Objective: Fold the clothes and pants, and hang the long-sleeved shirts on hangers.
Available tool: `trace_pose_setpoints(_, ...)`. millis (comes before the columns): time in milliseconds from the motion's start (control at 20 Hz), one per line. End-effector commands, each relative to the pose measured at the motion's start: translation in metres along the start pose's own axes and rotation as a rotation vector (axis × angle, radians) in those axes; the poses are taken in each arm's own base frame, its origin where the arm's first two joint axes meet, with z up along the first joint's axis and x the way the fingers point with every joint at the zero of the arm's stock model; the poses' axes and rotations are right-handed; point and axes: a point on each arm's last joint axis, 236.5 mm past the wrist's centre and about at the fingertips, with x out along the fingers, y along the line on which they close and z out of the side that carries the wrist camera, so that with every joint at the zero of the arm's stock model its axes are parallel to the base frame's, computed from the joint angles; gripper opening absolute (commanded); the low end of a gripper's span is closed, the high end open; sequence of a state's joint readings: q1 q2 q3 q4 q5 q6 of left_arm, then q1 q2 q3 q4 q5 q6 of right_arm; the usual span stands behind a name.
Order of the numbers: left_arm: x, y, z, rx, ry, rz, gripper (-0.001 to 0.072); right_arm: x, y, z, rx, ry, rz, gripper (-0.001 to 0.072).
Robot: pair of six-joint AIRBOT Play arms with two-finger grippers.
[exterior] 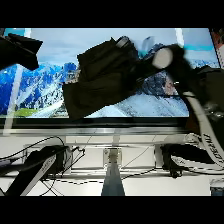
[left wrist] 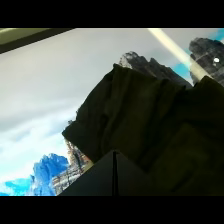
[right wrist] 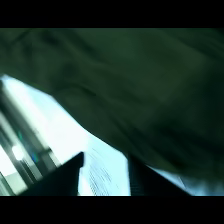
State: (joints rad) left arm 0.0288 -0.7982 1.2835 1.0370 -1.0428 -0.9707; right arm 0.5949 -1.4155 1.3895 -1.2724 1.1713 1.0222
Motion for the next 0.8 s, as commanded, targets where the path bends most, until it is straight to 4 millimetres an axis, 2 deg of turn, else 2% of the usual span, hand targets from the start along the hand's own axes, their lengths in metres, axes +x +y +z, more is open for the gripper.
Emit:
trace_pose_setpoints(0, -0.012, 0.025, -0.020, -0.012, 0.080, 0.103, 0.0021, 0.098, 0.069, 0.017, -0.299, 0.037, 0.035, 0.0364)
trace_pose_setpoints(100, -0.020, 0.039, -0.040, -0.035, 0.161, 0.164, 0.0021, 0.127, 0.094, 0.025, -0.397, 0.022, 0.019, 0.0364)
trace_pose_setpoints(200, -0.025, 0.045, -0.056, -0.041, 0.226, 0.191, 0.0030, 0.140, 0.110, 0.034, -0.527, -0.004, -0.013, 0.0367)
trace_pose_setpoints(250, -0.026, 0.045, -0.060, -0.040, 0.244, 0.189, 0.0061, 0.142, 0.115, 0.041, -0.554, -0.031, -0.021, 0.0442)
trace_pose_setpoints(300, -0.026, 0.044, -0.061, -0.042, 0.250, 0.186, 0.0219, 0.144, 0.117, 0.048, -0.559, -0.061, -0.032, 0.0633)
trace_pose_setpoints(350, -0.026, 0.043, -0.061, -0.046, 0.251, 0.185, 0.0395, 0.145, 0.116, 0.053, -0.560, -0.080, -0.041, 0.0700)
trace_pose_setpoints(400, -0.025, 0.043, -0.061, -0.049, 0.251, 0.184, 0.0478, 0.145, 0.115, 0.056, -0.559, -0.090, -0.047, 0.0692)
trace_pose_setpoints(550, -0.025, 0.043, -0.062, -0.050, 0.252, 0.184, 0.0482, 0.146, 0.110, 0.061, -0.564, -0.112, -0.069, 0.0692)
trace_pose_setpoints(650, -0.025, 0.043, -0.061, -0.051, 0.250, 0.182, 0.0481, 0.155, 0.107, 0.065, -0.561, -0.131, -0.080, 0.0690)
trace_pose_setpoints(750, -0.025, 0.043, -0.061, -0.051, 0.250, 0.181, 0.0482, 0.166, 0.104, 0.061, -0.562, -0.119, -0.083, 0.0651)
